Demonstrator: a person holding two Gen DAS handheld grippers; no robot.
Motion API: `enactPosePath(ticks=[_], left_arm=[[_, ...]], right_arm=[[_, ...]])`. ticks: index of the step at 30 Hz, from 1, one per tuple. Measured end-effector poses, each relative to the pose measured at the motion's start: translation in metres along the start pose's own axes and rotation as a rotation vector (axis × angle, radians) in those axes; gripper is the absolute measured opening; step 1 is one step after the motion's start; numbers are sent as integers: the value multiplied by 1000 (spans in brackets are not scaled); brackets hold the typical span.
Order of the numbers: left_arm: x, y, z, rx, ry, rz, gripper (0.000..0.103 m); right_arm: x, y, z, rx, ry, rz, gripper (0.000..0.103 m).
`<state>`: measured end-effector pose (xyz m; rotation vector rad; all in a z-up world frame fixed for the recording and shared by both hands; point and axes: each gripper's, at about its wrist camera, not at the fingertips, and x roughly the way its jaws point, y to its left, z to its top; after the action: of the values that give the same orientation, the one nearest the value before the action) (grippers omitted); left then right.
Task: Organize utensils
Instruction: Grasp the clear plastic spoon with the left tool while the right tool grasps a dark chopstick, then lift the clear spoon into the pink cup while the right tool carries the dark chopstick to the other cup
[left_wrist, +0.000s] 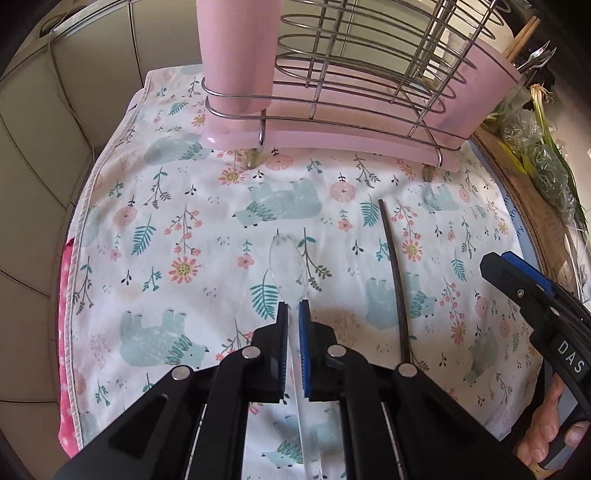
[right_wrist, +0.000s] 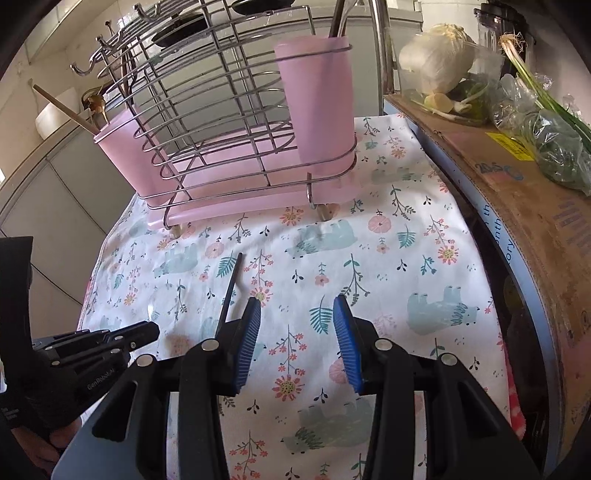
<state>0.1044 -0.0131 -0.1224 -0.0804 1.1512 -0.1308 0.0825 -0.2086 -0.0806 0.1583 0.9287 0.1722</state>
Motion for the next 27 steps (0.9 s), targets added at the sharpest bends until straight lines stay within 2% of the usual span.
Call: enactPosePath(ticks=[4,8,12,17,21,25,27], left_arm=[[10,6,10,-13,64,-32,11],[20,13,18,-37,107,-93,15],[23,14,23,-33,124,-112,16],[25,9,27,33,145,-103,18],[24,12,27,41,122,-113,11],[17,23,22,8,80,-141,10],[8,31,21,-4,46,-142,9]], right_arm=[[8,0,0,14,40,37,41],[22,-3,7,84,139,179,42],[36,3,16,114,215,249,41],[59,21,34,74,271,204,41],[83,36,41,27,328,146,41],[96,46,44,0,354,87,36],[96,50,45,-24,348,74,28]])
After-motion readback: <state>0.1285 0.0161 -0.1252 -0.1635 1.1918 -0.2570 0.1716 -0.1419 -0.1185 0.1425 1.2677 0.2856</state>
